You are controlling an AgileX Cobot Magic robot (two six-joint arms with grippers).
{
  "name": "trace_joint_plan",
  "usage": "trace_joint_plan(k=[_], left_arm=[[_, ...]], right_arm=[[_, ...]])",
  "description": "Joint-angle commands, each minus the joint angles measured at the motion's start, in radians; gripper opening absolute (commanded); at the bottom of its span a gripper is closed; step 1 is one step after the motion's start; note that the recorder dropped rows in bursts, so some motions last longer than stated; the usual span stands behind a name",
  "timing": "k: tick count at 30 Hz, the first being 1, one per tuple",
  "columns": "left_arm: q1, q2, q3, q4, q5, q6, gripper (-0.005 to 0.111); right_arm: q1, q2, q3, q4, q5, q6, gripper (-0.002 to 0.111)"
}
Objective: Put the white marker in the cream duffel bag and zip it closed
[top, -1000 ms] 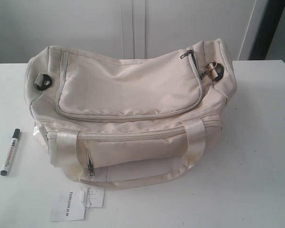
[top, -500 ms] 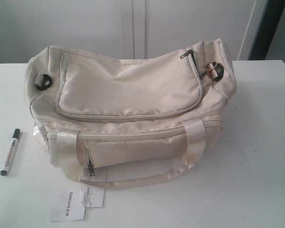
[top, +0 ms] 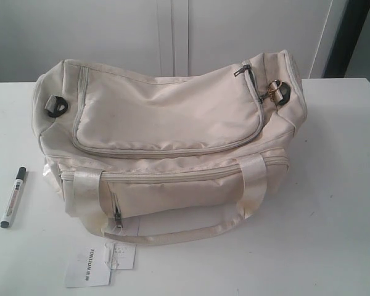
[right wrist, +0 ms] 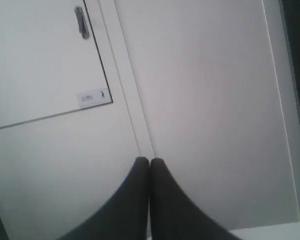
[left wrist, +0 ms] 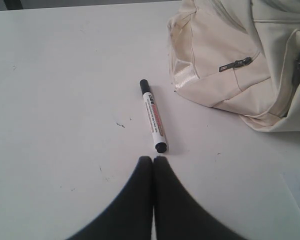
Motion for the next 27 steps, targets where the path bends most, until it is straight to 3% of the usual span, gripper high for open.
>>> trace_joint_plan(k=[1,15,27], left_arm=[[0.002,-0.004,0.004,-0.006,0.004,0.000,0.000],[0.002,-0.004,0.004,-0.006,0.004,0.000,0.000],[0.002,-0.004,0.004,-0.006,0.004,0.000,0.000]], right_arm=[[-0.003,0.066,-0.093,-0.080,0.141,-0.025,0.000],[-0.003,0.288,-0.349,-0.087,0.630,-0.237,0.000],[-0.003,0.522,-0.545,0.247,0.931,-0.557,0.000]])
